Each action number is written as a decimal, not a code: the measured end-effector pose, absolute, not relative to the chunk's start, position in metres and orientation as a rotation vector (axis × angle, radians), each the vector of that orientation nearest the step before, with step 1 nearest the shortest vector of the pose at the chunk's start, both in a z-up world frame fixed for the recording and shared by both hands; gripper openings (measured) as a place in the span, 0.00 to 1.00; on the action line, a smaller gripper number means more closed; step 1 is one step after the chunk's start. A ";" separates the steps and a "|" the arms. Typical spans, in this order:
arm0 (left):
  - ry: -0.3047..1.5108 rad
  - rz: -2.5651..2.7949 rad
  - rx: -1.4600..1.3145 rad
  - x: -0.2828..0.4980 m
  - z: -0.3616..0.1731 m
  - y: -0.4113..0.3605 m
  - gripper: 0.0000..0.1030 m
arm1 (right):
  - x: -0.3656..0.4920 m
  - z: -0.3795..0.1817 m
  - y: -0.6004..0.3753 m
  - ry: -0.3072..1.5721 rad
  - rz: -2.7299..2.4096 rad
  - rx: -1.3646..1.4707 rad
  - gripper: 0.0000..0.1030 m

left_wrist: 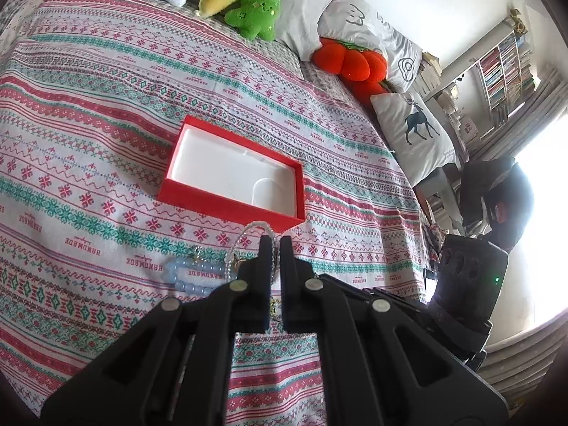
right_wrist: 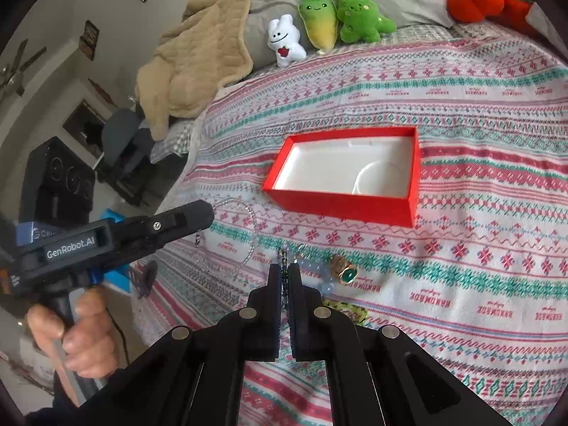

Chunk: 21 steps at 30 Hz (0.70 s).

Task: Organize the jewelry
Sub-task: 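Lower both bracelets into the red box and open both grippers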

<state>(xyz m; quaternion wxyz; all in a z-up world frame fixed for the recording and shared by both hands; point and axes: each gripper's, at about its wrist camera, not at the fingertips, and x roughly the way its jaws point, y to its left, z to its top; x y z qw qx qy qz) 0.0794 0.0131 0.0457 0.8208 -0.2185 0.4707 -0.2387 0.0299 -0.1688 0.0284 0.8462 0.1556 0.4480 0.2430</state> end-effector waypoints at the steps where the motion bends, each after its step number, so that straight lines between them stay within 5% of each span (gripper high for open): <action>1: 0.993 -0.508 -0.465 0.083 0.048 0.012 0.05 | 0.035 0.030 -0.171 0.945 0.499 0.326 0.03; 10: 0.969 -0.491 -0.518 0.130 0.040 0.005 0.05 | 0.096 0.052 -0.174 0.901 0.422 0.310 0.03; 21: 0.978 -0.456 -0.579 0.167 0.006 0.005 0.05 | 0.146 0.007 -0.176 0.952 0.373 0.308 0.03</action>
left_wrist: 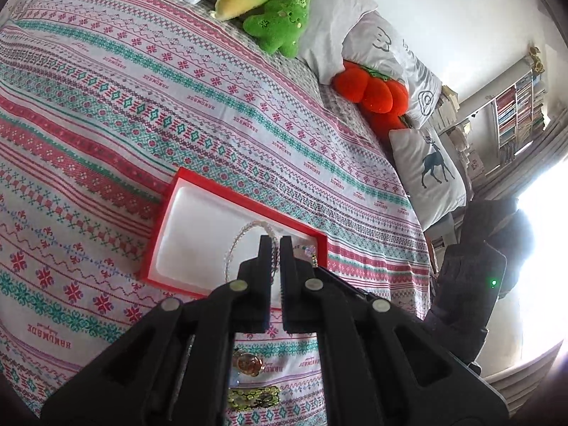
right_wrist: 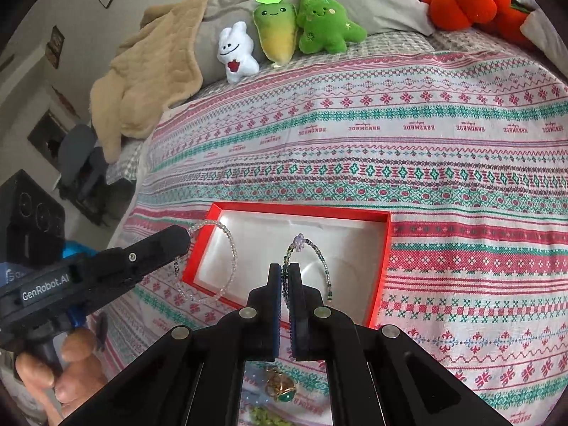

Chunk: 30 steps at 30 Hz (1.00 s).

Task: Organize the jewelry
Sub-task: 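Lower both bracelets into the red box and open both grippers, then withdraw both open grippers back to the remaining jewelry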

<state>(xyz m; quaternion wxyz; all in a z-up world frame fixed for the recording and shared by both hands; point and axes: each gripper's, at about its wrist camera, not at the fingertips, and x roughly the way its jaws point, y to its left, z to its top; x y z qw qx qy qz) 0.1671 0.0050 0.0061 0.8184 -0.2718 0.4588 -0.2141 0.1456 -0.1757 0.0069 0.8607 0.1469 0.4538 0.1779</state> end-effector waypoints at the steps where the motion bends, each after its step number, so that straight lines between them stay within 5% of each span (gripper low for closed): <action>1: 0.982 -0.446 -0.577 0.169 0.004 0.006 0.05 | 0.146 0.007 -0.177 0.945 0.378 0.315 0.03; 8: 1.007 -0.377 -0.522 0.175 -0.005 0.012 0.05 | 0.141 0.007 -0.167 0.936 0.390 0.256 0.05; 11: 1.010 -0.338 -0.489 0.174 -0.006 0.015 0.05 | 0.140 0.005 -0.172 0.933 0.376 0.284 0.20; 20: 1.001 -0.320 -0.451 0.164 0.005 0.025 0.05 | 0.121 0.018 -0.184 0.907 0.324 0.260 0.25; 23: 1.007 -0.301 -0.408 0.158 0.009 0.026 0.11 | 0.107 0.024 -0.192 0.902 0.308 0.273 0.41; 30: 1.027 -0.271 -0.338 0.137 0.016 0.029 0.29 | 0.079 0.028 -0.192 0.918 0.294 0.224 0.46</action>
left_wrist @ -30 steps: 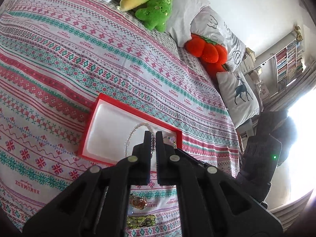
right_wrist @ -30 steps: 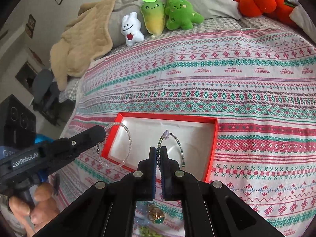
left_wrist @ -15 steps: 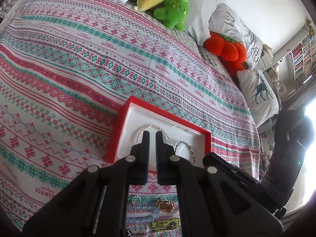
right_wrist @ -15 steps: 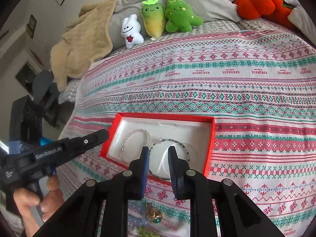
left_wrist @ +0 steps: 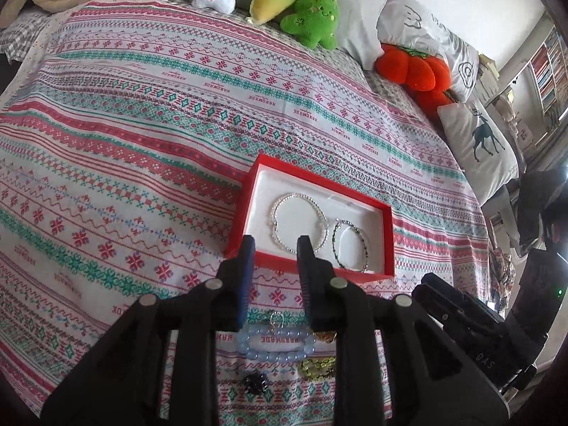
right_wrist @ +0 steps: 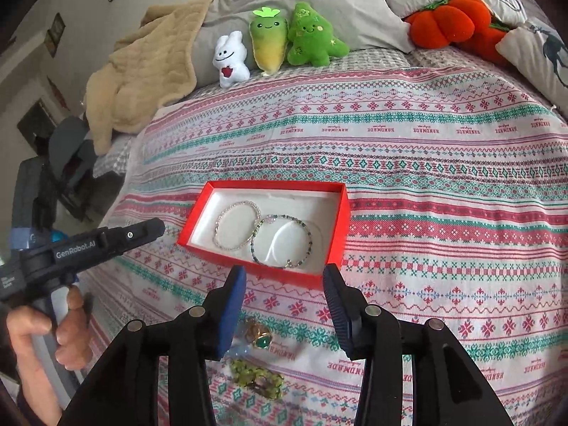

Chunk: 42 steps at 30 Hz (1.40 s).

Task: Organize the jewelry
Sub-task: 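Withdraw both open grippers back to the remaining jewelry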

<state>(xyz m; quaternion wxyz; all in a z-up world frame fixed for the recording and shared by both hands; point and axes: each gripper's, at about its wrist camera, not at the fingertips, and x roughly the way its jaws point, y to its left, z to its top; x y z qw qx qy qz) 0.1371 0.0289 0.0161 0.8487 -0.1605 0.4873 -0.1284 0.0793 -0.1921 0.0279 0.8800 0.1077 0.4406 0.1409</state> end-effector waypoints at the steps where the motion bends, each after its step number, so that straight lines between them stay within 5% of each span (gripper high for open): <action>1: 1.026 -0.272 -0.332 0.133 0.018 0.029 0.31 | 0.077 0.028 -0.191 0.923 0.296 0.226 0.47; 17: 1.065 -0.196 -0.259 0.082 0.022 0.048 0.55 | 0.041 0.034 -0.168 0.949 0.326 0.118 0.63; 42: 1.219 -0.209 -0.132 0.044 -0.029 0.012 0.57 | 0.020 -0.013 -0.180 1.101 0.395 0.120 0.68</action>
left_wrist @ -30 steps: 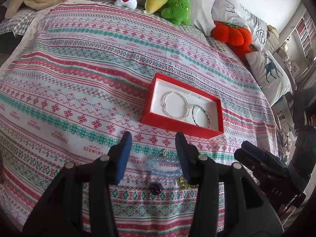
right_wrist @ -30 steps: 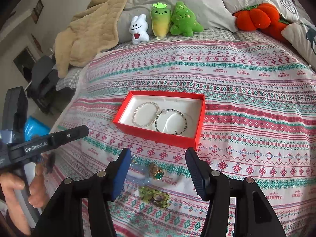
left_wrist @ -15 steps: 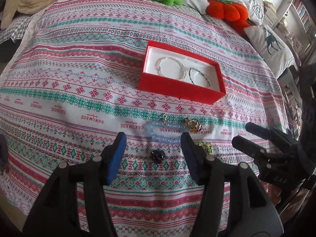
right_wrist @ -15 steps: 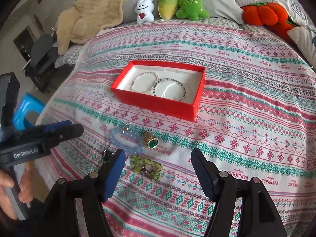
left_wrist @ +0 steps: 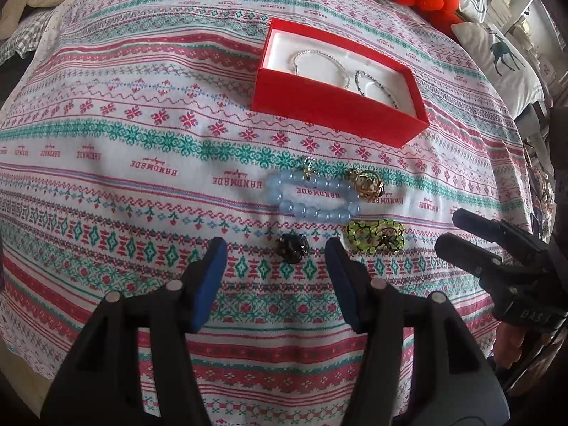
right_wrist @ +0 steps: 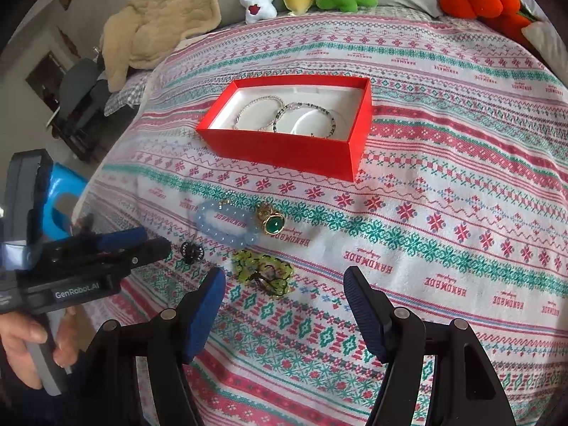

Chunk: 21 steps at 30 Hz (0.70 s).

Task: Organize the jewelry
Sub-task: 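Withdraw both open grippers back to the remaining jewelry, then grasp the black hair tie with left gripper while right gripper grasps the green beaded bracelet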

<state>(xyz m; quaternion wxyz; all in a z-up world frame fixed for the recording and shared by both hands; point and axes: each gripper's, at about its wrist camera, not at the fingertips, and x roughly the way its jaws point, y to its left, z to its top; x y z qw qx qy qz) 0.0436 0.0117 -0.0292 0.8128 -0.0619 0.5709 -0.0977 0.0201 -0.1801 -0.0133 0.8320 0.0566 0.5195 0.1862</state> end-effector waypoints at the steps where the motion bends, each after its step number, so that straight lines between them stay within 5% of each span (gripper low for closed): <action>1: 1.222 -0.211 -0.140 0.044 -0.031 0.012 0.57 | 0.021 -0.015 -0.180 1.111 0.395 0.127 0.68; 21: 1.259 -0.245 -0.131 0.055 -0.053 -0.006 0.54 | 0.031 -0.040 -0.154 1.136 0.354 0.034 0.58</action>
